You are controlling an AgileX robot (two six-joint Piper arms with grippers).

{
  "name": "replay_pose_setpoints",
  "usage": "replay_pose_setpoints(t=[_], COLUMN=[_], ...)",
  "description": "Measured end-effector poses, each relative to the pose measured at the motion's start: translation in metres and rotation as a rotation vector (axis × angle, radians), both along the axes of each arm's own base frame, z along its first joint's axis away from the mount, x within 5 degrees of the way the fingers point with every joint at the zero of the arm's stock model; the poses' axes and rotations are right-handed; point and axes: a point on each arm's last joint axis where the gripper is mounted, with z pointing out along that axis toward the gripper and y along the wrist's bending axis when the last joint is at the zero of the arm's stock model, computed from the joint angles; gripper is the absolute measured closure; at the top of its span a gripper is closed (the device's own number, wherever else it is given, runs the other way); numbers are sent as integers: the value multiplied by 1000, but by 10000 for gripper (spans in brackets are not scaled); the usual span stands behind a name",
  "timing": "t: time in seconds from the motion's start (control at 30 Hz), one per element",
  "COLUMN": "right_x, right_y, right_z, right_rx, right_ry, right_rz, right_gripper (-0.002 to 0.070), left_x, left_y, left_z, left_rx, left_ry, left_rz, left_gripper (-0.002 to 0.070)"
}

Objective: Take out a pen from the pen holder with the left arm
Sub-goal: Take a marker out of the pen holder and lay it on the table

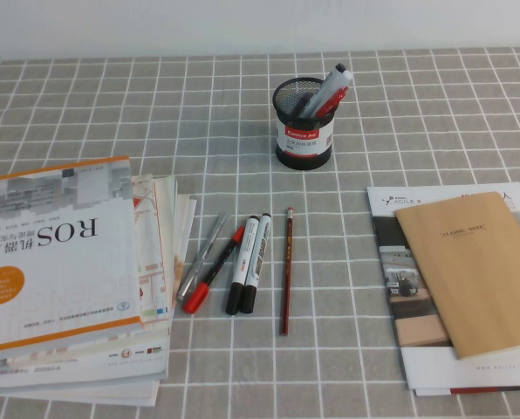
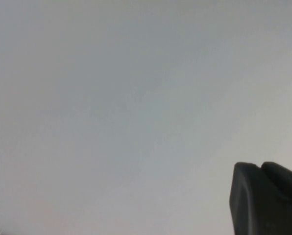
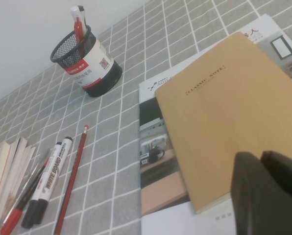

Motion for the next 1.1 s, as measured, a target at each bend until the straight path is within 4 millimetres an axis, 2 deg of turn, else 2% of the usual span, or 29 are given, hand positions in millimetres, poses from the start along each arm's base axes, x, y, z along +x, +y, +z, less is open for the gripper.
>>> replay_pose_setpoints(t=[0.13, 0.2, 0.37, 0.47, 0.6, 0.7, 0.8, 0.9, 1.0, 1.1], right_x=[0, 0, 0, 0, 0, 0, 0, 0, 0, 0], right_y=[0, 0, 0, 0, 0, 0, 0, 0, 0, 0], right_z=[0, 0, 0, 0, 0, 0, 0, 0, 0, 0], right_rx=[0, 0, 0, 0, 0, 0, 0, 0, 0, 0], right_ry=[0, 0, 0, 0, 0, 0, 0, 0, 0, 0], right_rz=[0, 0, 0, 0, 0, 0, 0, 0, 0, 0], right_gripper=[689, 689, 689, 689, 689, 689, 689, 689, 689, 689], left_x=[6, 8, 16, 27, 53, 87, 120, 150, 182, 210], left_y=[-2, -3, -2, -2, -9, -23, -40, -59, -85, -112], left_z=[-11, -8, 23, 53, 87, 106, 113, 117, 120, 120], left_rx=[17, 71, 142, 229, 385, 520, 611, 693, 770, 818], left_ry=[206, 322, 533, 598, 639, 707, 770, 800, 808, 809], left_rz=[-19, -8, 20, 36, -3, -80, -154, -218, -283, -340], left_gripper=[678, 678, 678, 678, 678, 678, 668, 611, 473, 285])
